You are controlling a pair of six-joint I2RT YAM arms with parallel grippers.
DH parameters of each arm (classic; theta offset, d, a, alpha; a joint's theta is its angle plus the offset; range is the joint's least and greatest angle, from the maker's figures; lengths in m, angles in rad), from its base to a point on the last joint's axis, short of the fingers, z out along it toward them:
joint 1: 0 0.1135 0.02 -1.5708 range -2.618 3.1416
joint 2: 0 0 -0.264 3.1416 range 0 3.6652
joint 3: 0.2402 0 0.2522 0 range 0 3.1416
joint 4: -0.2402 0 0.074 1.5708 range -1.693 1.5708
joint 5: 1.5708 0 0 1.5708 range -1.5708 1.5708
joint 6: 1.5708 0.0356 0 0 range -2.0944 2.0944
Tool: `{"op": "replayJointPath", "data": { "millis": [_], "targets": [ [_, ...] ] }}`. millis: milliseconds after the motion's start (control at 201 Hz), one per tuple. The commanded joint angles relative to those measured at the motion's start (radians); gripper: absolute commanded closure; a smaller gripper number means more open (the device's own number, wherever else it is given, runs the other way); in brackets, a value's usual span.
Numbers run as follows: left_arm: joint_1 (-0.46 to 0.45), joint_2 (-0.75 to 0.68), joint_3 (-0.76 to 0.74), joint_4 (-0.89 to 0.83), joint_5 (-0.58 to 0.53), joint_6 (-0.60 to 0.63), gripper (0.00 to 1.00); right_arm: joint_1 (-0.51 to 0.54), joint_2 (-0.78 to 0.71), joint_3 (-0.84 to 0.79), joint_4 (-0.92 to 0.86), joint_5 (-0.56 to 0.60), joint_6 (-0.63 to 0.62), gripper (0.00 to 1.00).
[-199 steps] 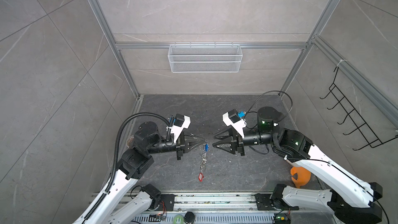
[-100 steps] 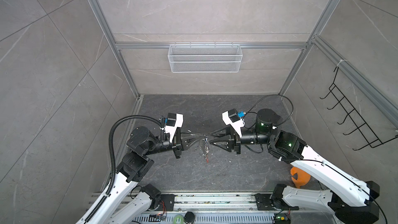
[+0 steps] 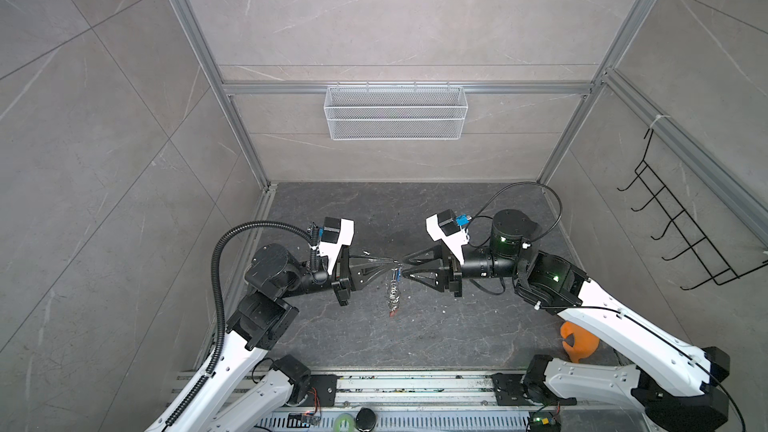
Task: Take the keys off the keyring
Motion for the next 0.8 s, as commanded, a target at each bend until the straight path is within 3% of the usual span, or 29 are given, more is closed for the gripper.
{"op": "replayJointPath", "data": {
  "millis": [0, 339, 792],
  "targets": [
    [-0.002, -0.001, 0.004, 0.076, 0.030, -0.024, 1.00, 0.005, 0.006, 0.023, 0.024, -0.008, 0.001, 0.63],
    [-0.004, 0.001, 0.000, 0.081, 0.027, -0.027, 1.00, 0.008, 0.010, 0.036, 0.019, 0.000, -0.011, 0.70],
    [-0.003, 0.002, -0.011, 0.143, -0.012, -0.069, 1.00, 0.016, 0.012, 0.051, -0.018, 0.005, -0.041, 1.00]
  ]
}}
